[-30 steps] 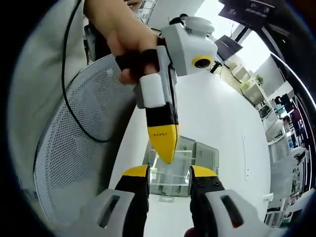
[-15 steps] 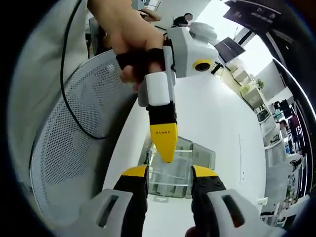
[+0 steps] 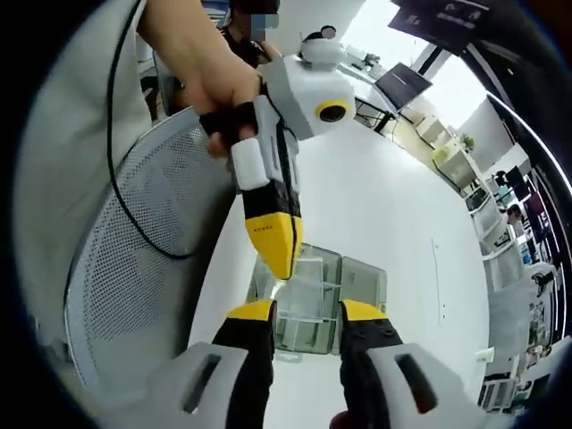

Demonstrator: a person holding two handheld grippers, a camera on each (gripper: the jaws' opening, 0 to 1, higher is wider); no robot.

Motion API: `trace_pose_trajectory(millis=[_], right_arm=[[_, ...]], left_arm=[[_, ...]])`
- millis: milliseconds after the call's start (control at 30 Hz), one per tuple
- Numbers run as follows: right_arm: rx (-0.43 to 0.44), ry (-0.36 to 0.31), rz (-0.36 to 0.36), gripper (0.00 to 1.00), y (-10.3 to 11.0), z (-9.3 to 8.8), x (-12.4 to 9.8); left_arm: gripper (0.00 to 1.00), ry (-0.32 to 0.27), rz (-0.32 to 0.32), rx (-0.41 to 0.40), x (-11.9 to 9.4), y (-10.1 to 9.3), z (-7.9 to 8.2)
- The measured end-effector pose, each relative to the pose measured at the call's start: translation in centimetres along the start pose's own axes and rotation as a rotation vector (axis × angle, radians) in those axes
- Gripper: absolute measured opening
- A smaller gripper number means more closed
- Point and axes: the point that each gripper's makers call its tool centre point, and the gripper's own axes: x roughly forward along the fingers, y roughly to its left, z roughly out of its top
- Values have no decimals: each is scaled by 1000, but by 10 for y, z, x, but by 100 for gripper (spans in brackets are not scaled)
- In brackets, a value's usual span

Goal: Insert the divider into the dual guide fixture by aligning both edges with the guide slots and pushing it downward to the bottom, including one-sided entry, uneven engagement, binding, and posture correction.

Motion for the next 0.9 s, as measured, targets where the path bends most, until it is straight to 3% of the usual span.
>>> trace_pose_trajectory(millis=[367, 900], right_arm=[[25, -11, 87, 15, -3, -1, -4], [28, -29, 230, 6, 15, 3, -6]], left_arm=[[0, 32, -17, 186, -1, -7, -7], [0, 39, -29, 371, -1, -13, -6]])
